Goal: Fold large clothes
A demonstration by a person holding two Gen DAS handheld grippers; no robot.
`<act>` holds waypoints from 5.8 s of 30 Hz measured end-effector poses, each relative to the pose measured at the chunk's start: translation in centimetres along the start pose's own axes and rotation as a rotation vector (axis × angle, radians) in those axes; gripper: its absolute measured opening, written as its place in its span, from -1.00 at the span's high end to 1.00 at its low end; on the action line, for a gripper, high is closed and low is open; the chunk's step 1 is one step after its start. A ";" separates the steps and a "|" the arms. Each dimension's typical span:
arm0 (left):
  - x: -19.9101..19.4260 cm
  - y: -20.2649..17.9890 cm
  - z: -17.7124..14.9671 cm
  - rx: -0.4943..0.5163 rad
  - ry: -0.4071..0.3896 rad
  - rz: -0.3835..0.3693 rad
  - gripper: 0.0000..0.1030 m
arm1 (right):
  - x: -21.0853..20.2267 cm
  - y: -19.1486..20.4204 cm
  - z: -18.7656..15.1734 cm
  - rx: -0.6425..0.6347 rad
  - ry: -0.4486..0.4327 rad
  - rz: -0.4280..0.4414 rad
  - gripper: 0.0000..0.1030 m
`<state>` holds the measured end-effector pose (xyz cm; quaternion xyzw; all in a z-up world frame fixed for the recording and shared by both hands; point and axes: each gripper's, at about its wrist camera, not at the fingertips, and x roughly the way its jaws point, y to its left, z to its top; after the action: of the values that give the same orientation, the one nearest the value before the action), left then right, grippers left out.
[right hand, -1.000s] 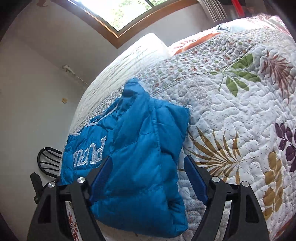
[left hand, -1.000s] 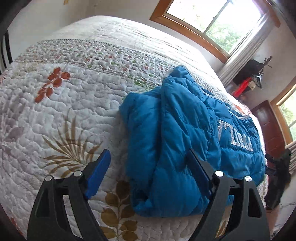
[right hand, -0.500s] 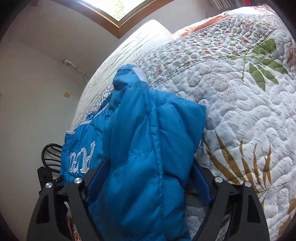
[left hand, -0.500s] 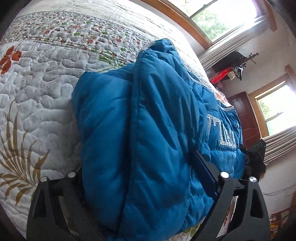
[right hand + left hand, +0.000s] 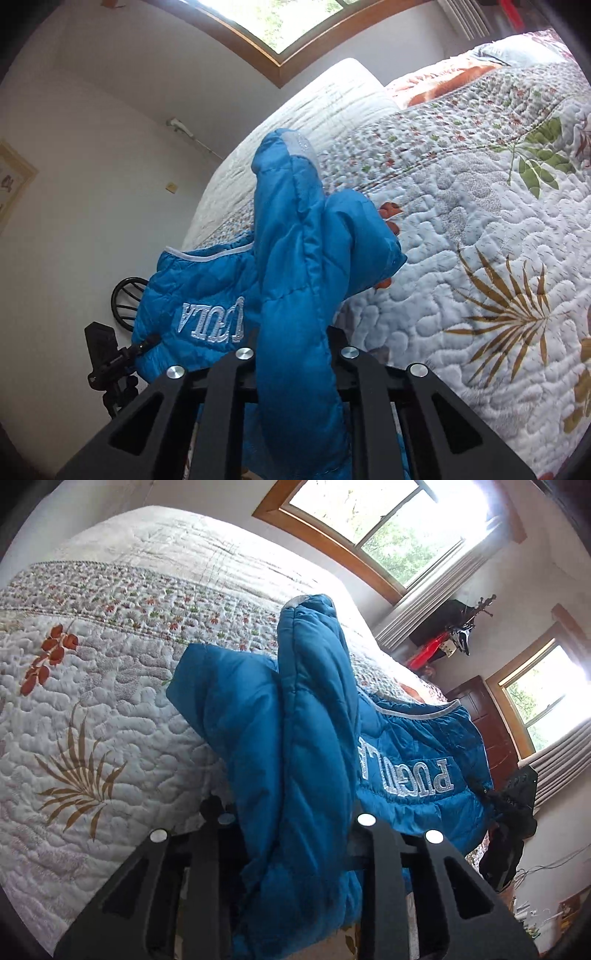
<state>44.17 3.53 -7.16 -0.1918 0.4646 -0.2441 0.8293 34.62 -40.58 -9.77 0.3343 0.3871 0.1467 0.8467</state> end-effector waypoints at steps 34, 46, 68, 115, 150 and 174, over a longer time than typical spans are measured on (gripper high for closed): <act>-14.6 13.6 -21.9 -0.033 -0.071 0.185 -0.09 | -0.3 1.5 -22.0 0.023 0.171 0.048 0.47; -22.9 6.6 -20.2 0.045 -0.239 0.347 -0.23 | -8.1 11.3 -19.3 -0.287 -0.040 -0.200 0.13; -9.3 5.2 -18.2 0.205 -0.029 0.390 -0.26 | 4.5 8.8 -19.2 -0.275 0.151 -0.309 0.33; -14.4 10.8 -27.2 -0.357 -0.178 0.153 0.07 | -6.3 5.7 -28.4 -0.181 0.259 -0.319 0.16; -10.6 -17.4 -25.5 0.505 -0.283 0.309 0.36 | -9.8 -0.8 -25.1 -0.122 0.170 -0.512 0.12; -2.6 -18.1 -28.7 0.598 -0.054 0.252 0.18 | -8.6 -0.5 -24.8 -0.155 0.181 -0.560 0.03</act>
<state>14.06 -12.14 -9.75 0.1129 0.3704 -0.2597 0.8846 10.28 -34.10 -17.08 0.1346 0.5256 -0.0344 0.8393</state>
